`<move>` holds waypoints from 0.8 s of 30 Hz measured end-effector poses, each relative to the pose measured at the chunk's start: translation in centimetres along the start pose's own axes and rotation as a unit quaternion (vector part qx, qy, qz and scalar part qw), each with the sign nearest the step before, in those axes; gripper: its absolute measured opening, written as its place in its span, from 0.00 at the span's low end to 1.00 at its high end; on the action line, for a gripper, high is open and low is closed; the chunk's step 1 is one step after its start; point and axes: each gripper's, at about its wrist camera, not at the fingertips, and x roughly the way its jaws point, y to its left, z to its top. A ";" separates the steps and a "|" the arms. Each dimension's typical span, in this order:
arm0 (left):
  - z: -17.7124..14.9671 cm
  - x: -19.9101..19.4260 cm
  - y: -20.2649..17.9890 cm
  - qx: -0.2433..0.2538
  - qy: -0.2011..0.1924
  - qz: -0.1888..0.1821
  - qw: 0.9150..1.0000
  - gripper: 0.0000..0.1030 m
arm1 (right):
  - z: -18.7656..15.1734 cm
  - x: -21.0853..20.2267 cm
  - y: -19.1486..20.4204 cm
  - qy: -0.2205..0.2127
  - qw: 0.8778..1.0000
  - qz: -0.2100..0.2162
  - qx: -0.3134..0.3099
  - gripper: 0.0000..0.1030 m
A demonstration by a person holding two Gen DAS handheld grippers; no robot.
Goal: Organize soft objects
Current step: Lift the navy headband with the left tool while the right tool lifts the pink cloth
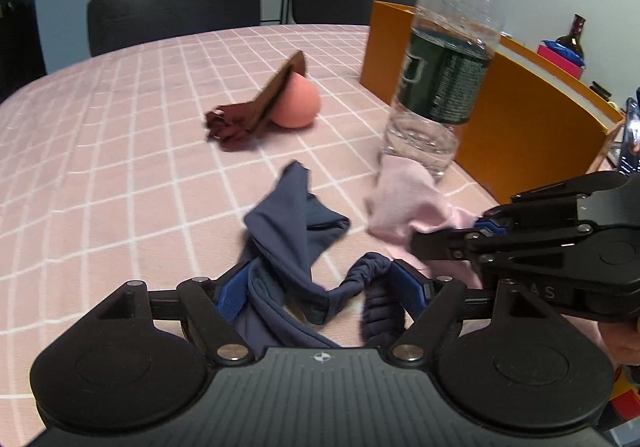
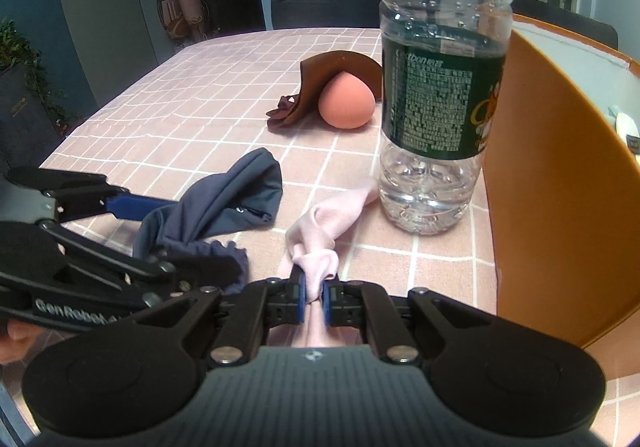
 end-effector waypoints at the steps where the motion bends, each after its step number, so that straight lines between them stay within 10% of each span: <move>1: -0.1 0.1 -0.3 0.003 -0.003 0.001 1.000 0.86 | -0.1 0.0 0.0 0.000 1.000 -0.001 0.000 0.05; 12: -0.3 0.5 -2.8 0.033 -0.022 0.016 0.999 0.23 | -0.5 -0.5 0.1 -0.002 1.000 -0.007 -0.012 0.05; 24: -0.4 -2.6 -3.1 0.023 -0.050 0.023 0.998 0.09 | -0.3 -2.7 0.3 -0.015 1.000 -0.006 -0.024 0.04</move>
